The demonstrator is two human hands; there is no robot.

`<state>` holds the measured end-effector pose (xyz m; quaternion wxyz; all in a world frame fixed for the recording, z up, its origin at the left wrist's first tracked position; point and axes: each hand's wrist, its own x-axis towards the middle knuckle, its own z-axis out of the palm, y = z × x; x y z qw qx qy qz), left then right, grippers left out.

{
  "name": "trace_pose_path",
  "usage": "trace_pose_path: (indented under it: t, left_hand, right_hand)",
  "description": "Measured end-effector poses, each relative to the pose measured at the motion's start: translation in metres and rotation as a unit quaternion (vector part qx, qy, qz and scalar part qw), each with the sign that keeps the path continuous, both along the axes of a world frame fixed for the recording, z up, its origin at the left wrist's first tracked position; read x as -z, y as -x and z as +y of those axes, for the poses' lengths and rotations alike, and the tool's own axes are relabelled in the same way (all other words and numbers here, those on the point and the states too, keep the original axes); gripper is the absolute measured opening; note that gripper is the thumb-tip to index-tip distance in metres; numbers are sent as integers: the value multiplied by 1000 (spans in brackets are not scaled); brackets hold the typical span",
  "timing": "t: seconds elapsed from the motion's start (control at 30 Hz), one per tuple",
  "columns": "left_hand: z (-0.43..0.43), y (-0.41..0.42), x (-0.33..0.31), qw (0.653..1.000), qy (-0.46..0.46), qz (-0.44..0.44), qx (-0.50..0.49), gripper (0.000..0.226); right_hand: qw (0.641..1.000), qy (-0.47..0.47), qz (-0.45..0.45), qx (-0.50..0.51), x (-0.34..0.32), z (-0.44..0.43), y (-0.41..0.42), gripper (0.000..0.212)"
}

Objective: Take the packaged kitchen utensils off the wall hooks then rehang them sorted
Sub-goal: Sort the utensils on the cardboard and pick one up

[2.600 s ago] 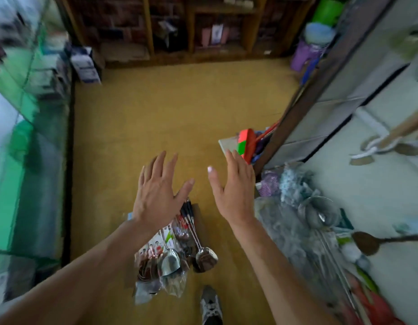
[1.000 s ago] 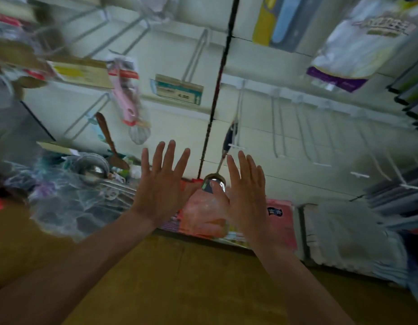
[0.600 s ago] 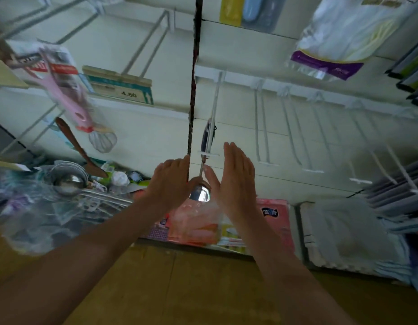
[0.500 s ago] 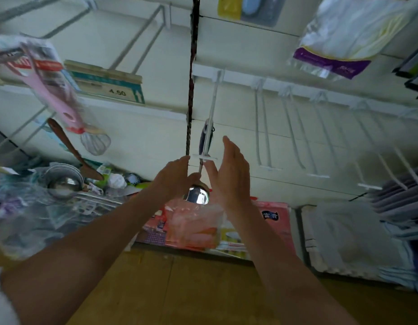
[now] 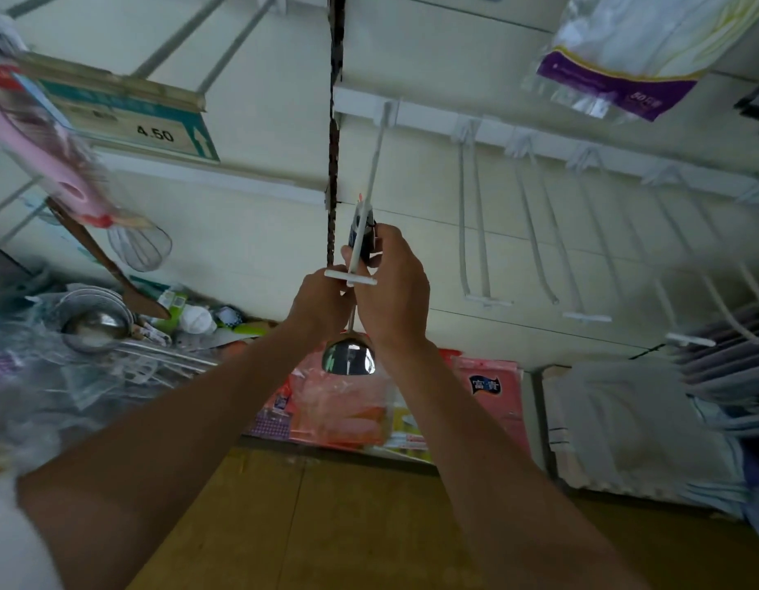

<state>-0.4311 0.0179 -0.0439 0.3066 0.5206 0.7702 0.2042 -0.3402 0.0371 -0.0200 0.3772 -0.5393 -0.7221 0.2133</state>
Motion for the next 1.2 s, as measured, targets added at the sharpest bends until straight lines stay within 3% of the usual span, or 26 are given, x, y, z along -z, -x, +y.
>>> trace_pose_path:
  t: [0.2,0.63,0.83,0.97,1.2]
  left_hand:
    - [-29,-5,-2,995,-100,-16,-11,16]
    - [-106,-13,-16,993,-115,-30,17,24]
    - [-153,-11,-27,988,-123,-86,19,25]
    - [-193,5,-38,980,-127,-152,-6,42]
    - [-262,57,-61,977,-111,-163,-87,9]
  right_hand:
    - [1000,-2,3,-5,-5,-27,-10,41]
    - [1000,24,14,2,-22,-102,-22,45]
    - [1000,22,22,0,-30,-140,-22,44]
    - [999,12,24,-18,-43,-169,-5,41]
    - [996,7,37,-76,-79,-218,59,37]
